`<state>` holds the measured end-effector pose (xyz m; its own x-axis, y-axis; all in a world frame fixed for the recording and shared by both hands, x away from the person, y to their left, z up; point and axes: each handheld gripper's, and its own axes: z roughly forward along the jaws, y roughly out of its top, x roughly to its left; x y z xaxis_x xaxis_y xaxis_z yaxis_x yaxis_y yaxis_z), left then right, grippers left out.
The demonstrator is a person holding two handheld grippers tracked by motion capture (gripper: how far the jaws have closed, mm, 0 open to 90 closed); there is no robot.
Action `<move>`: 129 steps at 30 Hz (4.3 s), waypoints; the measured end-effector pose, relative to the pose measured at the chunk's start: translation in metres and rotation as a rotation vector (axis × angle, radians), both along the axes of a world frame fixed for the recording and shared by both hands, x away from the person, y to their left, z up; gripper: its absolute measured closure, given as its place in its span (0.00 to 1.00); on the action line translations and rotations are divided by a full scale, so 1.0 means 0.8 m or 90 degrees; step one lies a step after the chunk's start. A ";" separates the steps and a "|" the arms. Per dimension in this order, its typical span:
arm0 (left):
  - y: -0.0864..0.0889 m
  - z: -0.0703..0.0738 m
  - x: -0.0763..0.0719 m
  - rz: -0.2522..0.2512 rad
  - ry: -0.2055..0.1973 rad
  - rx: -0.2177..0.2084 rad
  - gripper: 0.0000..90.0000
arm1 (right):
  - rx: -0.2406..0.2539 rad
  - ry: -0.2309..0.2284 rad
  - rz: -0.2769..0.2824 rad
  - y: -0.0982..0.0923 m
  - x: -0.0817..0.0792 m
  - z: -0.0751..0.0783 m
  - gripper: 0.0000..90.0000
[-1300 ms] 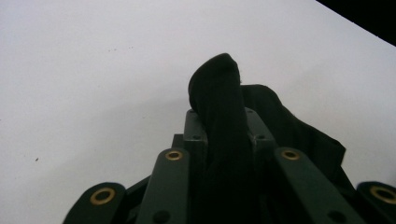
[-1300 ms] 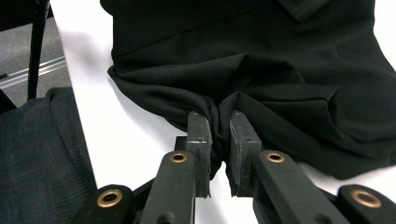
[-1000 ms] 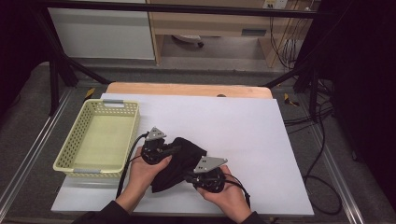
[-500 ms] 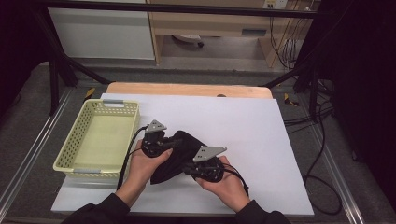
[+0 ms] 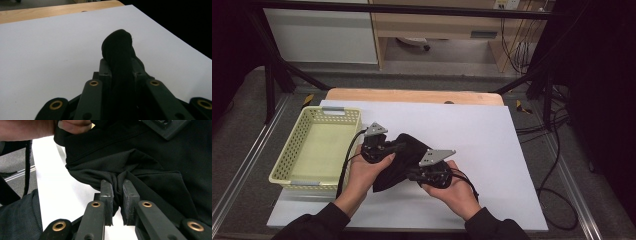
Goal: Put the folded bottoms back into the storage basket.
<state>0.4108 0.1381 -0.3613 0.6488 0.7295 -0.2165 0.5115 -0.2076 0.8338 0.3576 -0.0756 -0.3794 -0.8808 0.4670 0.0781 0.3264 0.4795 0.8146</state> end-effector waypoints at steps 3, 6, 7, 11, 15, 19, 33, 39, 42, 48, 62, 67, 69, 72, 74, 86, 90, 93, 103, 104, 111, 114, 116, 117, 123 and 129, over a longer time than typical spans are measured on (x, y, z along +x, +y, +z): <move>0.000 0.003 0.001 0.004 -0.001 -0.007 0.85 | 0.000 -0.001 0.001 0.000 0.002 0.003 0.91; 0.001 0.007 0.003 0.005 -0.004 -0.007 0.85 | 0.004 -0.002 0.000 0.000 0.006 0.008 0.91; 0.001 0.009 0.004 0.006 -0.004 -0.010 0.85 | 0.005 -0.002 0.002 0.000 0.007 0.010 0.91; 0.003 0.015 0.006 0.008 -0.009 -0.012 0.85 | 0.007 -0.005 0.004 0.000 0.011 0.016 0.91; 0.004 0.022 0.009 0.013 -0.012 -0.022 0.85 | 0.009 -0.006 0.003 0.001 0.014 0.020 0.91; 0.006 0.028 0.011 0.017 -0.018 -0.024 0.85 | 0.006 -0.008 0.011 0.002 0.018 0.027 0.91; 0.019 0.048 0.022 0.037 -0.028 -0.033 0.85 | 0.006 -0.018 0.017 0.009 0.029 0.053 0.91; 0.031 0.061 0.026 0.055 -0.038 -0.036 0.85 | 0.009 -0.035 0.017 0.022 0.038 0.070 0.91; 0.044 0.070 0.029 0.066 -0.043 -0.031 0.85 | 0.010 -0.041 0.024 0.032 0.042 0.077 0.91; 0.060 0.079 0.032 0.077 -0.048 -0.033 0.85 | 0.007 -0.048 0.032 0.052 0.054 0.088 0.91; 0.116 0.095 0.058 0.109 -0.037 -0.047 0.85 | 0.013 -0.049 0.060 0.101 0.093 0.108 0.91; 0.130 0.094 0.068 0.107 -0.026 -0.056 0.85 | 0.022 -0.041 0.062 0.112 0.103 0.107 0.91; 0.133 0.093 0.070 0.110 -0.025 -0.056 0.85 | 0.026 -0.037 0.063 0.118 0.107 0.102 0.91; 0.140 0.092 0.073 0.117 -0.029 -0.061 0.85 | 0.035 -0.032 0.066 0.128 0.113 0.097 0.91; 0.145 0.091 0.075 0.121 -0.030 -0.065 0.85 | 0.033 -0.034 0.066 0.132 0.114 0.096 0.91; 0.176 0.093 0.069 0.145 -0.037 -0.080 0.85 | 0.039 -0.049 0.074 0.156 0.114 0.098 0.91; 0.184 0.095 0.062 0.150 -0.042 -0.076 0.85 | 0.043 -0.061 0.076 0.165 0.110 0.100 0.91; 0.192 0.097 0.057 0.157 -0.045 -0.077 0.85 | 0.048 -0.070 0.078 0.172 0.104 0.101 0.91; 0.221 0.105 0.053 0.179 -0.049 -0.084 0.85 | 0.064 -0.076 0.085 0.189 0.104 0.099 0.91; 0.224 0.104 0.054 0.181 -0.048 -0.084 0.85 | 0.065 -0.077 0.086 0.191 0.105 0.098 0.91; 0.236 0.102 0.053 0.190 -0.046 -0.083 0.85 | 0.064 -0.079 0.093 0.207 0.107 0.096 0.91; 0.240 0.102 0.052 0.194 -0.049 -0.083 0.85 | 0.064 -0.080 0.096 0.214 0.109 0.095 0.91; 0.243 0.101 0.052 0.196 -0.048 -0.082 0.85 | 0.066 -0.079 0.097 0.217 0.110 0.095 0.91; 0.244 0.101 0.051 0.198 -0.048 -0.082 0.85 | 0.067 -0.079 0.098 0.219 0.110 0.094 0.91; 0.253 0.099 0.050 0.205 -0.046 -0.083 0.85 | 0.066 -0.076 0.103 0.228 0.112 0.091 0.91; 0.259 0.100 0.049 0.206 -0.048 -0.084 0.85 | 0.067 -0.074 0.112 0.241 0.116 0.091 0.91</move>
